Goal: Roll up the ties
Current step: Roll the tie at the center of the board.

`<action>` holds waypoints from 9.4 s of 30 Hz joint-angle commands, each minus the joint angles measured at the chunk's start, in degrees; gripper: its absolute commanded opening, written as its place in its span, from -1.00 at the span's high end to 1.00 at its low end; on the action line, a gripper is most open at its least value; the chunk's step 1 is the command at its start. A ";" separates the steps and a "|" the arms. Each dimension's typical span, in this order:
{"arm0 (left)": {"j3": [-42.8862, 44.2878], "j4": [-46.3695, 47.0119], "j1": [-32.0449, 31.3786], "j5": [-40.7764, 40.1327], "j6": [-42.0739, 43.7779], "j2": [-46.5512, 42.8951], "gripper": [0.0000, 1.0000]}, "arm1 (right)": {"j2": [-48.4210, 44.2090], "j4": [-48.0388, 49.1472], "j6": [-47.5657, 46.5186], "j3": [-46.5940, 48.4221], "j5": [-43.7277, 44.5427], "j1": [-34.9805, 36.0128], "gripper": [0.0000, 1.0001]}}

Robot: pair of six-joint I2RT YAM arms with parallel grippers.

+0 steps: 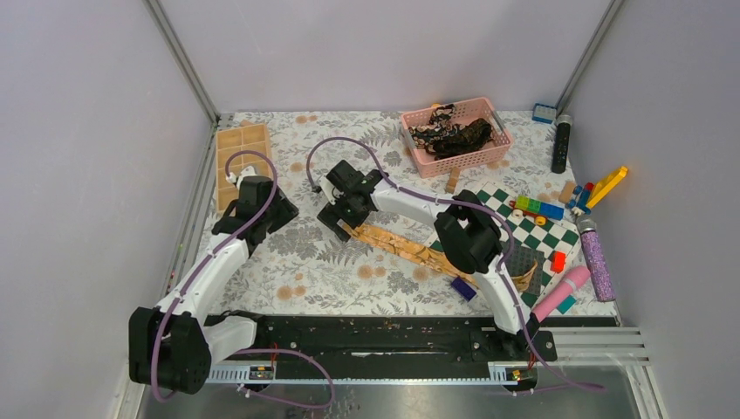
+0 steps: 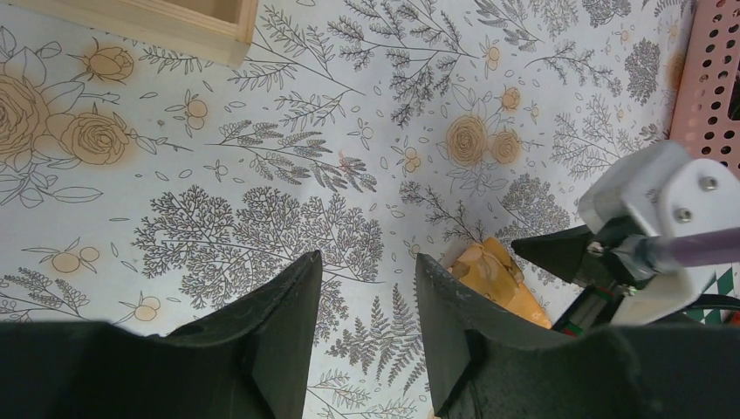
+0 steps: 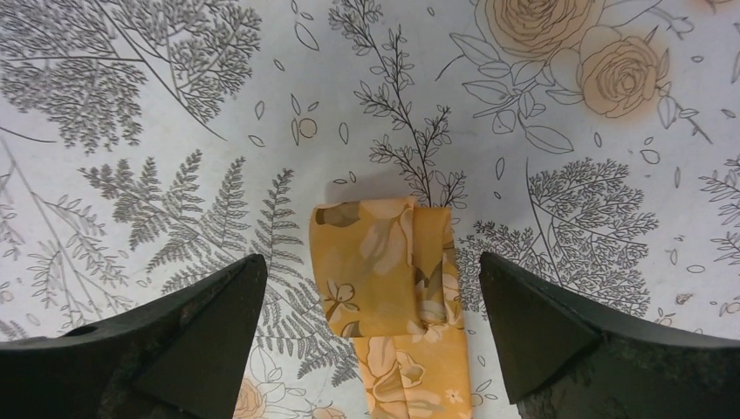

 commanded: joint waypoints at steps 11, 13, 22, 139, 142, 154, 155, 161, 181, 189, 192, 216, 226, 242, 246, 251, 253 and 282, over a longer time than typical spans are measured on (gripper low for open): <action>-1.26 2.26 1.10 1.86 0.36 -0.16 0.15 | 2.12 -2.78 -0.90 3.39 3.17 1.08 -0.68; -1.54 2.46 1.24 2.11 0.25 0.16 0.17 | 2.25 -2.80 -0.78 3.21 3.13 1.30 -0.62; -1.75 3.76 1.29 3.36 -0.01 1.24 0.21 | 2.34 -2.76 -0.43 2.50 3.14 2.24 -0.31; -8.24 40.71 -12.00 21.33 3.76 20.76 0.00 | -16.38 29.55 63.47 -38.22 4.48 -5.48 0.57; -8.08 40.98 -12.54 21.49 4.08 21.83 0.00 | -16.14 29.54 63.51 -38.20 4.30 -5.69 0.57; -7.91 40.75 -13.23 19.45 5.24 25.11 0.00 | -15.77 29.95 63.64 -37.93 3.23 -6.20 0.57; -7.85 40.65 -13.22 19.03 5.32 25.32 0.00 | -15.83 30.01 63.63 -37.86 3.11 -6.15 0.57; -7.39 42.15 -13.18 20.65 5.22 27.11 0.01 | -15.79 29.98 63.73 -37.85 2.90 -6.25 0.57; -10.74 47.86 -13.58 25.62 5.04 28.88 0.08 | -15.21 30.01 64.18 -37.41 2.27 -6.58 0.58; -10.07 48.00 -13.58 26.96 5.20 28.77 0.38 | -15.25 29.96 63.92 -37.41 2.05 -6.52 0.58; -9.99 47.66 -13.65 26.49 5.40 27.92 0.41 | -15.66 30.11 63.53 -37.33 1.72 -6.54 0.57; -0.62 28.09 -22.22 1.58 11.00 21.50 0.53 | -52.25 24.35 51.69 -54.79 10.72 -9.87 0.31; 1.12 26.12 -23.75 -2.40 10.87 21.45 0.55 | -49.38 21.46 46.90 -55.39 16.00 -9.98 0.32; 3.63 21.62 -26.74 -8.41 11.83 21.23 0.57 | -54.89 16.94 43.69 -56.06 18.32 -10.21 0.32; 4.24 20.11 -27.84 -11.13 12.40 20.85 0.58 | -58.75 15.47 43.07 -58.41 19.05 -10.36 0.31; 5.31 17.86 -28.51 -14.75 13.56 20.74 0.59 | -61.70 14.05 42.26 -61.55 20.15 -10.78 0.30; 5.69 17.37 -28.62 -16.04 14.11 20.81 0.59 | -62.07 13.84 42.10 -62.50 20.23 -10.76 0.30; 20.80 3.77 -40.39 -43.70 20.95 39.61 0.64 | -63.31 13.76 42.64 -65.38 20.01 -10.93 0.31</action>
